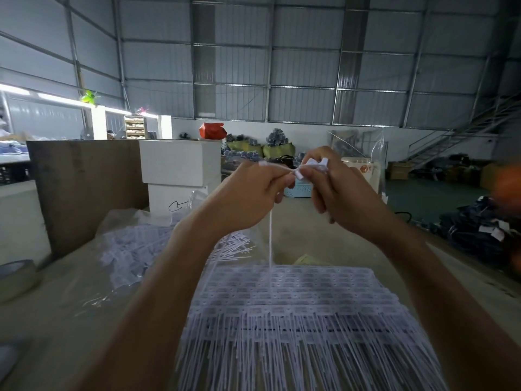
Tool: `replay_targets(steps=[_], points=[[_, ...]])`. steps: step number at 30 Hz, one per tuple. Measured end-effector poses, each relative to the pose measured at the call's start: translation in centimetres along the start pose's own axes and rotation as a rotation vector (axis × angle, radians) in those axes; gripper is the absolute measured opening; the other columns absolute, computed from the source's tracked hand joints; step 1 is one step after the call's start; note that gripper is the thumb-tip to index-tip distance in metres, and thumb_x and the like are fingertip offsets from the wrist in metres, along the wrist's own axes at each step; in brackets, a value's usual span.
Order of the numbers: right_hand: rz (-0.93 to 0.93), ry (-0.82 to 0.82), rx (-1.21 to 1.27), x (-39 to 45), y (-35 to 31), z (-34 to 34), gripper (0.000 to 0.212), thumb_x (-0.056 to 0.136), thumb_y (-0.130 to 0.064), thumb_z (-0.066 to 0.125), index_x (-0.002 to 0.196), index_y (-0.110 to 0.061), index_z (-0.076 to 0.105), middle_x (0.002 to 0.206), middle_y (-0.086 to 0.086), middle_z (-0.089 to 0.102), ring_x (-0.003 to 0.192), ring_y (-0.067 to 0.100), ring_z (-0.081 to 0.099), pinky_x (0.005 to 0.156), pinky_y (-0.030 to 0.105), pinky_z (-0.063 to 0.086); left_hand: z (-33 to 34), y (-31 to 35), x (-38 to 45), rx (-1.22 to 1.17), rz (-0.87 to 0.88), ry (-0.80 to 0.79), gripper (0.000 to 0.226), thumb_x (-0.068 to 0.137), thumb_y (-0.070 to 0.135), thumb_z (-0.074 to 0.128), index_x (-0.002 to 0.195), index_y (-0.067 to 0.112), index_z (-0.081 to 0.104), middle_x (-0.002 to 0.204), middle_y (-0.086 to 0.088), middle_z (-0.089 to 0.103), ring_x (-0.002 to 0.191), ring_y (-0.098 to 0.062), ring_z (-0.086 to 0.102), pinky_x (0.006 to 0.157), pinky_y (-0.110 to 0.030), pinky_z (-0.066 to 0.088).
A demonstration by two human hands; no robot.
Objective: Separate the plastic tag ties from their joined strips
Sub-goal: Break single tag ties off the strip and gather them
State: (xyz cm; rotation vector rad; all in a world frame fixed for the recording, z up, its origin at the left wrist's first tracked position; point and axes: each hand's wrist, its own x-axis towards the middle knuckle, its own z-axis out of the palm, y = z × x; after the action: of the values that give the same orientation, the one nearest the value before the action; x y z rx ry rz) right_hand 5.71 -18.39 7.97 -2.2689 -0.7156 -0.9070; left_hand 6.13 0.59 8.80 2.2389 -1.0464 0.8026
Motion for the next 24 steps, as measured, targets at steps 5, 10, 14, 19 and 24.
replay_targets(steps=[5,10,14,19,24], points=[[-0.009,0.097,-0.112,0.2,0.8,0.6,0.018,0.107,-0.039,0.036,0.112,-0.026,0.047,0.078,-0.005,0.058,0.064,0.015,0.058,0.052,0.03,0.04,-0.1,-0.3,-0.1,-0.041,-0.021,-0.014,0.028,0.104,0.02,0.048,0.098,0.01,0.073,0.074,0.002,0.067,0.064,-0.006,0.06,0.067,-0.017,0.05],[0.208,0.298,0.124,-0.3,3.8,-4.1,0.035,0.107,-0.02,0.038,0.142,-0.027,0.039,0.083,-0.005,0.053,0.065,0.016,0.053,0.053,0.021,0.047,-0.1,-0.3,-0.3,-0.024,0.031,-0.091,0.03,0.098,0.037,0.058,0.081,0.015,0.07,0.067,0.003,0.063,0.061,-0.011,0.056,0.06,-0.016,0.041],[0.228,0.185,0.181,-0.7,3.5,-3.8,0.032,0.107,-0.009,0.036,0.131,-0.025,0.05,0.076,-0.003,0.047,0.054,0.003,0.047,0.045,0.009,0.038,0.5,-0.5,0.1,0.001,0.046,-0.027,0.026,0.088,0.042,0.07,0.094,0.017,0.075,0.076,0.003,0.07,0.062,-0.012,0.055,0.056,-0.017,0.038],[0.176,-0.117,0.339,-0.6,1.6,-1.3,0.014,0.106,-0.027,0.045,0.105,-0.025,0.059,0.053,-0.013,0.041,0.042,0.002,0.031,0.039,0.018,0.027,0.5,-0.6,0.2,0.058,0.092,0.043,0.029,0.091,0.037,0.067,0.093,0.008,0.072,0.074,-0.005,0.062,0.065,-0.015,0.049,0.064,-0.029,0.039],[0.225,-0.178,0.663,-0.7,0.9,-0.1,0.032,0.103,-0.044,0.046,0.111,-0.014,0.052,0.059,-0.004,0.03,0.049,0.012,0.017,0.043,0.021,0.017,0.1,-0.7,0.2,0.087,0.097,0.086,0.021,0.096,0.028,0.061,0.1,0.009,0.071,0.083,-0.005,0.061,0.075,-0.016,0.051,0.071,-0.031,0.04]])
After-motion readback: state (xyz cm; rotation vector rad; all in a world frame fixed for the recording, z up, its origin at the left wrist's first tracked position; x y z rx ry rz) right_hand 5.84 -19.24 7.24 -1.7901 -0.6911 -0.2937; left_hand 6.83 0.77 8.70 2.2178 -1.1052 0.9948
